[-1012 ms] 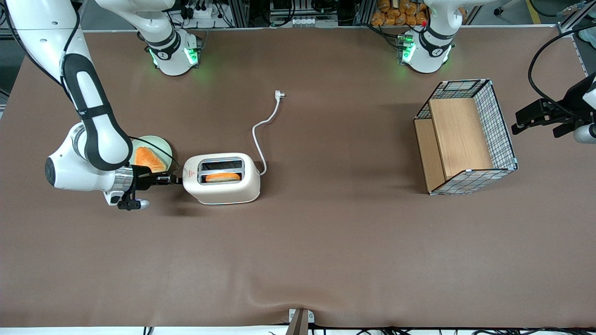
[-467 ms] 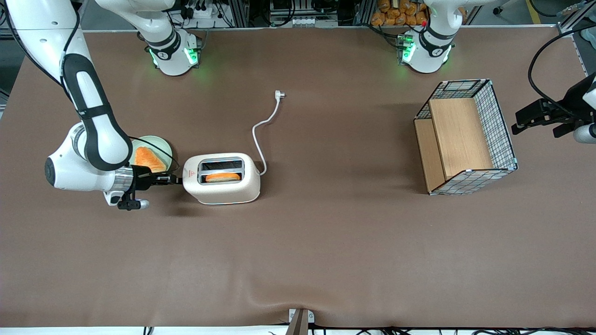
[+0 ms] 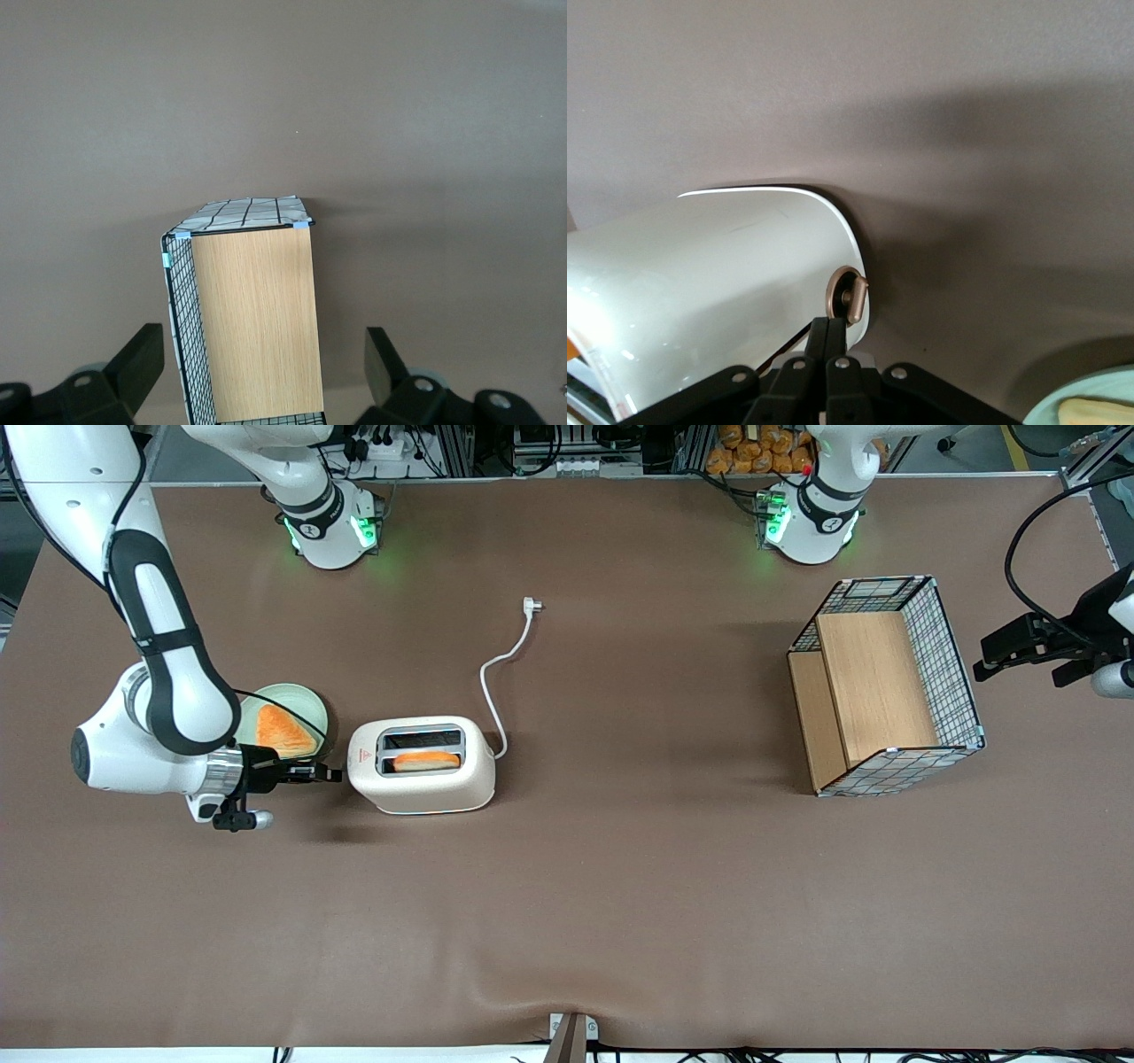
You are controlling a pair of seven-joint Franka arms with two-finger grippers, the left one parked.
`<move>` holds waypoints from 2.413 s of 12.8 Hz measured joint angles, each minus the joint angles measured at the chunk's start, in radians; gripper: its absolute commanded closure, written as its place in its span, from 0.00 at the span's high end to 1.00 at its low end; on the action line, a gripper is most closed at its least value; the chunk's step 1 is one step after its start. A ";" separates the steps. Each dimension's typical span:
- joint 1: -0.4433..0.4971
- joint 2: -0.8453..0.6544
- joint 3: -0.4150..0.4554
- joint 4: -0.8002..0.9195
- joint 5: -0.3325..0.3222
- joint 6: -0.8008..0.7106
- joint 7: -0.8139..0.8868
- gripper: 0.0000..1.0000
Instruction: Press toaster button with right arm
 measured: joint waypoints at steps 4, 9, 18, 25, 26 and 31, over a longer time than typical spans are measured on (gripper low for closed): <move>-0.016 0.004 -0.003 0.039 -0.003 -0.036 -0.002 1.00; -0.028 -0.002 -0.007 0.119 -0.075 -0.053 -0.006 1.00; 0.001 -0.117 -0.057 0.373 -0.306 -0.279 0.048 1.00; 0.013 -0.163 -0.112 0.587 -0.409 -0.500 0.224 1.00; 0.013 -0.192 -0.111 0.590 -0.445 -0.529 0.249 1.00; 0.011 -0.370 -0.109 0.523 -0.529 -0.641 0.296 1.00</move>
